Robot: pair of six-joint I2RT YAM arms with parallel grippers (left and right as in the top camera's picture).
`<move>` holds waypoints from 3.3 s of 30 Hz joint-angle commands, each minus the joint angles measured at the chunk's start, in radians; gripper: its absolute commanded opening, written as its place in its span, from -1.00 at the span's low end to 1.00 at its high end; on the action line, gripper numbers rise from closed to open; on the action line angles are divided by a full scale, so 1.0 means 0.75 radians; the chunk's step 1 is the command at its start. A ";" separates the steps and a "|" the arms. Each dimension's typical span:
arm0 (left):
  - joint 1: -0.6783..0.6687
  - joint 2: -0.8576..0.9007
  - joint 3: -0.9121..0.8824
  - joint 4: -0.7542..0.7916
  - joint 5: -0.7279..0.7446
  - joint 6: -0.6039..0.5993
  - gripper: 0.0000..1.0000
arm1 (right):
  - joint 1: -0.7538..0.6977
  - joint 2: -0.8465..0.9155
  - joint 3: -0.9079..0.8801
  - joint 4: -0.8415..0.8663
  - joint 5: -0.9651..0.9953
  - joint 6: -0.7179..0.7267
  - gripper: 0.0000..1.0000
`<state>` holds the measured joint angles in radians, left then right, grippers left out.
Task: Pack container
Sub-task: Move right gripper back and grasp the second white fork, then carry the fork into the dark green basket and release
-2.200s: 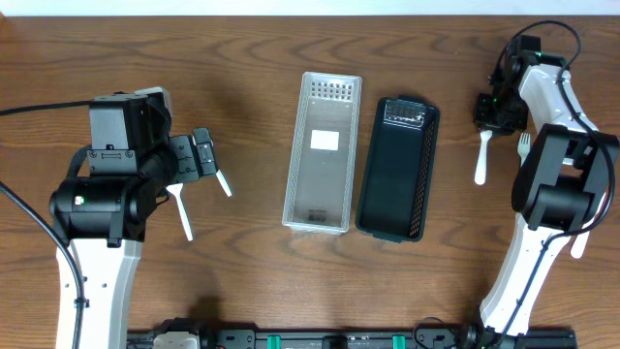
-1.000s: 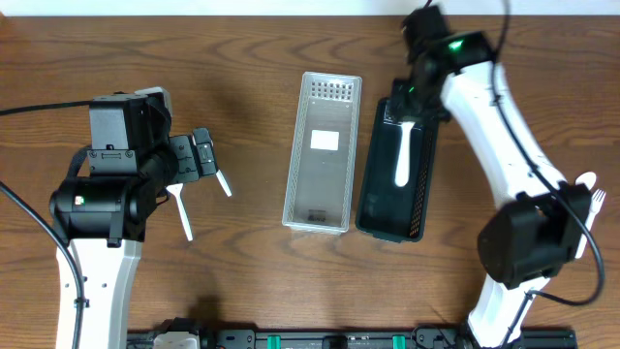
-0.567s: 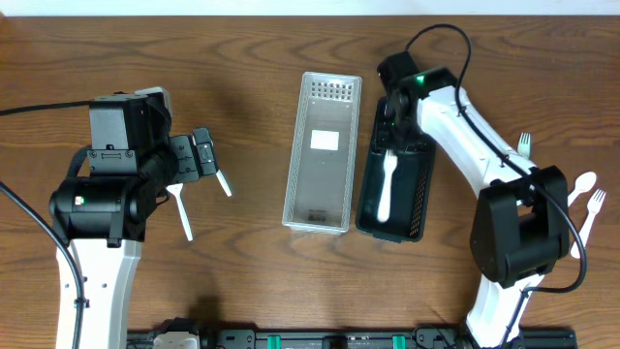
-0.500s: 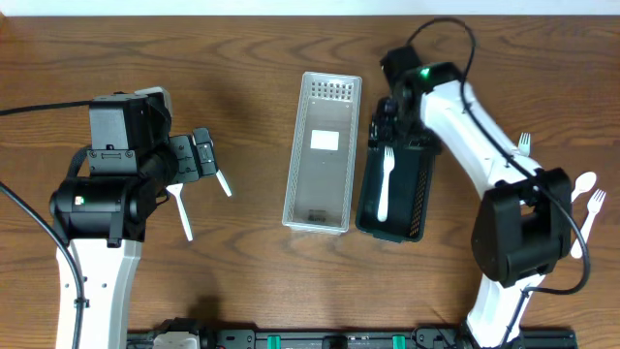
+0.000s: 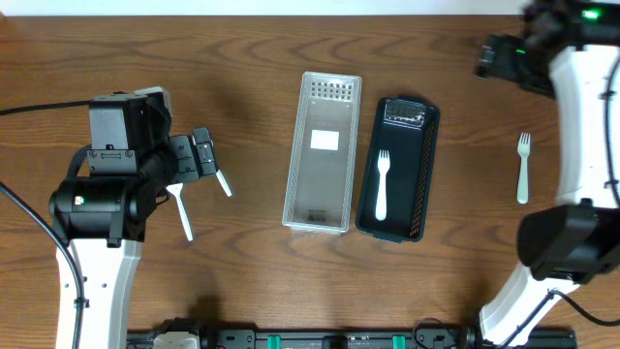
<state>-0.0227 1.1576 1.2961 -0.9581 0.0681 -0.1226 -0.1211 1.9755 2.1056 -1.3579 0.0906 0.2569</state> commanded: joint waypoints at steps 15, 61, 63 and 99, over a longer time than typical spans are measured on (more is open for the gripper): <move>-0.002 -0.001 0.024 0.001 -0.011 0.023 0.96 | -0.294 0.012 -0.900 0.665 -0.038 -0.274 0.98; -0.002 0.001 0.023 -0.013 -0.011 0.023 0.96 | -0.320 0.127 -1.037 0.863 -0.166 -0.359 -0.37; -0.002 0.001 0.023 -0.013 -0.011 0.023 0.96 | -0.320 0.127 -1.037 0.863 -0.167 -0.360 -0.48; -0.002 0.001 0.023 -0.014 -0.012 0.024 0.96 | 0.455 -0.355 -0.600 0.323 -0.222 0.258 -0.97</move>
<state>-0.0227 1.1576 1.2964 -0.9657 0.0681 -0.1226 0.1513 1.6726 1.6855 -1.1076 -0.1001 0.3092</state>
